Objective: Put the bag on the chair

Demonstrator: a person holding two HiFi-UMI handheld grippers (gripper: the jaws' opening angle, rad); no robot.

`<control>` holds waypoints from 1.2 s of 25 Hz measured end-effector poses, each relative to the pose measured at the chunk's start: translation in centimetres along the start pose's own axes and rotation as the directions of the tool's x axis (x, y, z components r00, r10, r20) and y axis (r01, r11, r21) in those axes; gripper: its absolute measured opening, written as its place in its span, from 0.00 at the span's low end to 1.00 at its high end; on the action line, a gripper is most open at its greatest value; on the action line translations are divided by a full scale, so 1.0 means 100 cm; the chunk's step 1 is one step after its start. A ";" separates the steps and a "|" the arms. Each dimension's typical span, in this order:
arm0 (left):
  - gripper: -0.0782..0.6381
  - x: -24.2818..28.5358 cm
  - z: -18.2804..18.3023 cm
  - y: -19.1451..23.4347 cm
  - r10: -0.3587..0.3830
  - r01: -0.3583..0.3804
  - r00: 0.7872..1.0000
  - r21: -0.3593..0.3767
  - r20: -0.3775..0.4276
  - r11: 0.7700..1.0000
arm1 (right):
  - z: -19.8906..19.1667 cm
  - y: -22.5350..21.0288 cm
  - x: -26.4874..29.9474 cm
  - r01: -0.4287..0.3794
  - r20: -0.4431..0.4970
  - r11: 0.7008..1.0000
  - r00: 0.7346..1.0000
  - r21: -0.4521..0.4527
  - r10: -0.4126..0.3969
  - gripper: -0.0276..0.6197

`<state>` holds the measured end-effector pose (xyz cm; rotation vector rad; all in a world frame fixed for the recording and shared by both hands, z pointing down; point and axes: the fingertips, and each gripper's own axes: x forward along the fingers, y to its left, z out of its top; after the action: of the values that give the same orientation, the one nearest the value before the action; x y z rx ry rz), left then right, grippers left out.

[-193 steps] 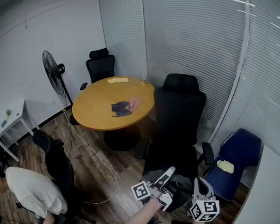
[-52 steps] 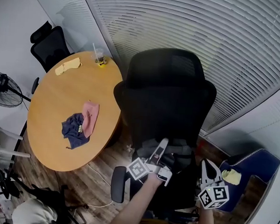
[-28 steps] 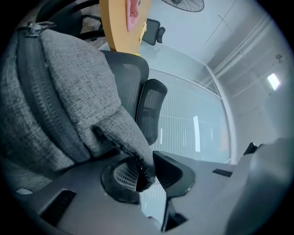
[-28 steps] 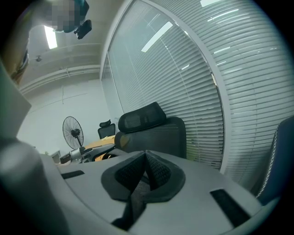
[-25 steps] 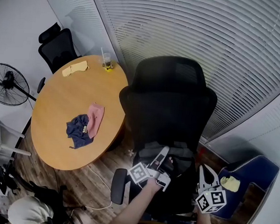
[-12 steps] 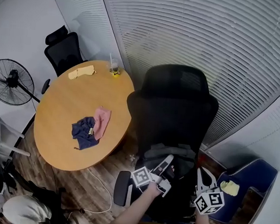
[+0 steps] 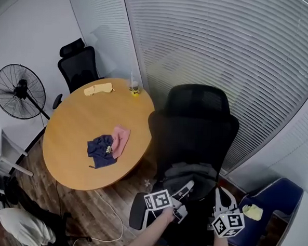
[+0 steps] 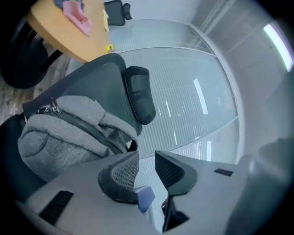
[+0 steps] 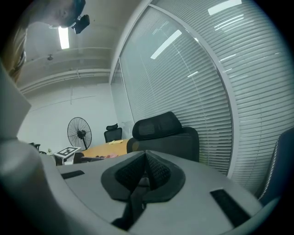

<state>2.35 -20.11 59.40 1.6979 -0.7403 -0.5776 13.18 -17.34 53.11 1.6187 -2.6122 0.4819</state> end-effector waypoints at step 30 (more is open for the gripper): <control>0.14 -0.048 0.006 -0.126 0.160 -0.059 0.987 0.840 -0.033 0.539 | 0.041 0.062 -0.063 0.067 0.105 0.985 0.993 -0.159 -0.051 0.06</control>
<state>0.86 -14.98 47.00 2.5226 -1.1503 0.0230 11.22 -10.45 46.53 1.7031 -2.5850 0.1839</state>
